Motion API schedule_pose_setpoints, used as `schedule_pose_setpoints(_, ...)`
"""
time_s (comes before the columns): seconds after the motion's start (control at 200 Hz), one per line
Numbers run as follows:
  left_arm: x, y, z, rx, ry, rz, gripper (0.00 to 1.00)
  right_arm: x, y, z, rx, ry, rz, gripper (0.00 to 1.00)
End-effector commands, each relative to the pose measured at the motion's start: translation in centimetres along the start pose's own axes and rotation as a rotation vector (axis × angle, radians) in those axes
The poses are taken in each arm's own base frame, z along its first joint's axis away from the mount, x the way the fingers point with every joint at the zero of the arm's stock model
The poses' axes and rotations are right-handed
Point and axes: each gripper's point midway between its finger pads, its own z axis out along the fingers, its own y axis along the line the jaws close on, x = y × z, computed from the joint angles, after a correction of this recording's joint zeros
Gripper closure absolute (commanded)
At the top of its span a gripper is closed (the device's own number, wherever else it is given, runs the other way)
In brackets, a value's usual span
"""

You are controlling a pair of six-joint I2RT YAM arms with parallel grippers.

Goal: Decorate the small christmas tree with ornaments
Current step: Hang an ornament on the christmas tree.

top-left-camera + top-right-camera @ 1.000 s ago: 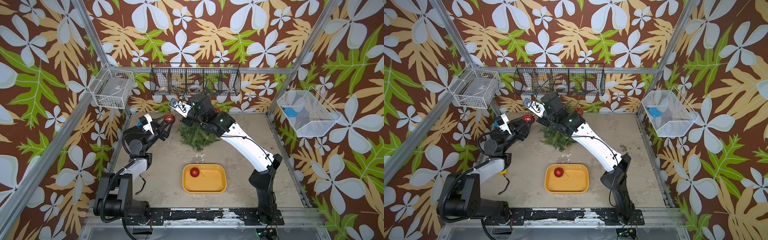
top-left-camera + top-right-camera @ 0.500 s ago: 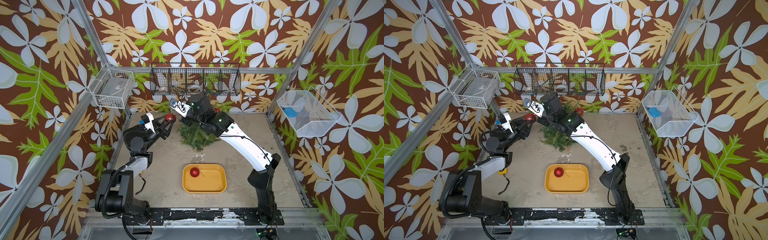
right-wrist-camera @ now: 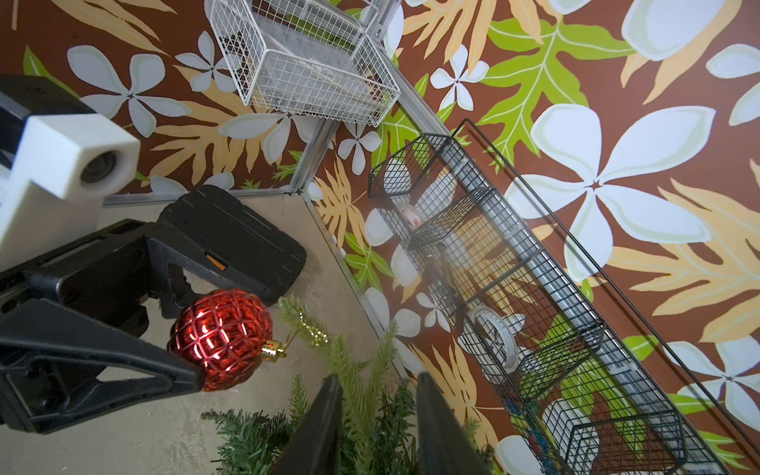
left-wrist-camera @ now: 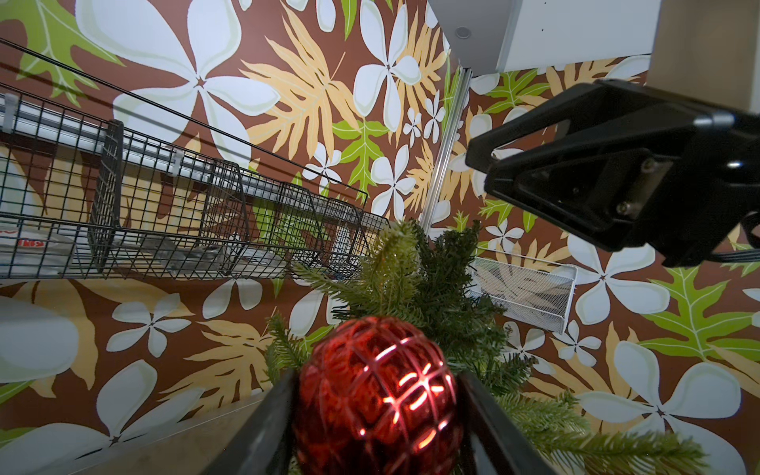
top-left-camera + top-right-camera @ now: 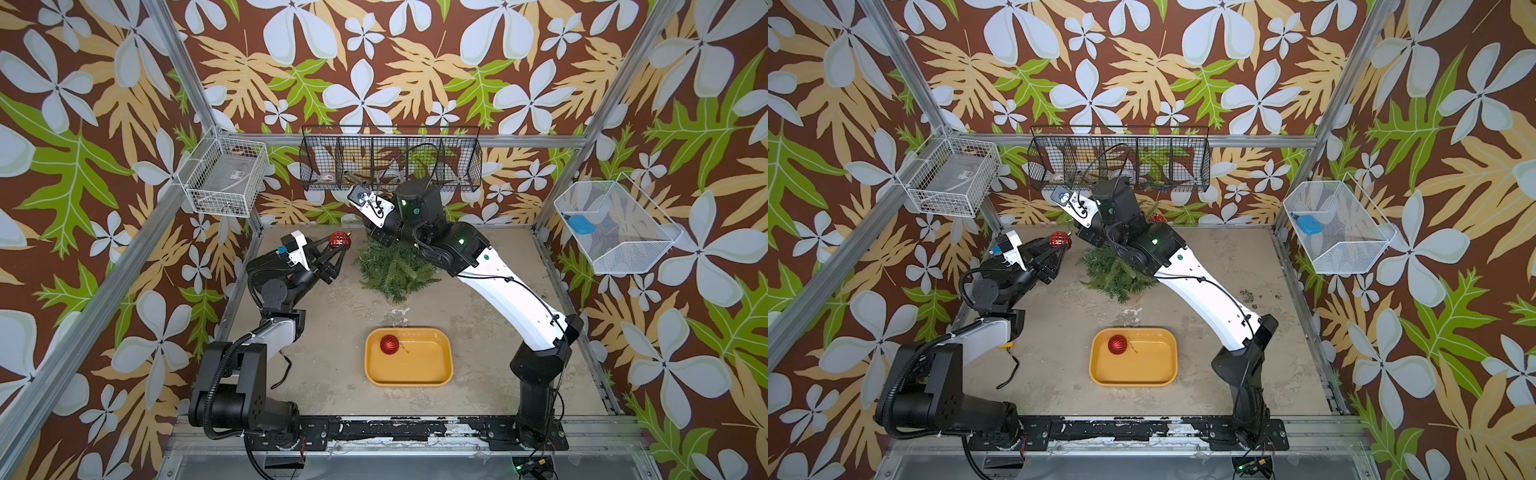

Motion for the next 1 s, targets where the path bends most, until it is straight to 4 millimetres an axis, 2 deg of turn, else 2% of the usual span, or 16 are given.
schedule_pose_setpoints(0.0, -1.0, -0.7, -0.3, 0.018, -0.044, 0.018, 0.3, -0.7, -0.4, -0.6, 0.009, -0.026, 0.016, 0.66)
schedule_pose_setpoints(0.17, -1.0, -0.8, -0.6, 0.008, -0.05, 0.02, 0.18, -0.5, -0.5, -1.6, 0.007, -0.024, 0.016, 0.66)
schedule_pose_setpoints(0.36, -1.6, -1.1, -1.1, -0.003, -0.073, 0.023, 0.18, -0.6, -0.9, -3.3, 0.015, -0.029, 0.032, 0.66)
schedule_pose_setpoints(0.611, -4.0, -1.9, -1.8, -0.063, -0.123, 0.027, 0.23, -0.3, -0.5, -6.9, -0.013, -0.044, 0.107, 0.65)
schedule_pose_setpoints(0.881, -4.4, -4.4, -2.5, -0.063, -0.025, -0.092, 0.31, 2.5, 1.5, -11.8, -0.065, 0.001, 0.302, 0.62)
schedule_pose_setpoints(0.996, -2.6, -5.9, -2.1, -0.136, 0.124, -0.063, 0.33, 4.8, 2.4, -13.6, -0.074, 0.041, 0.418, 0.62)
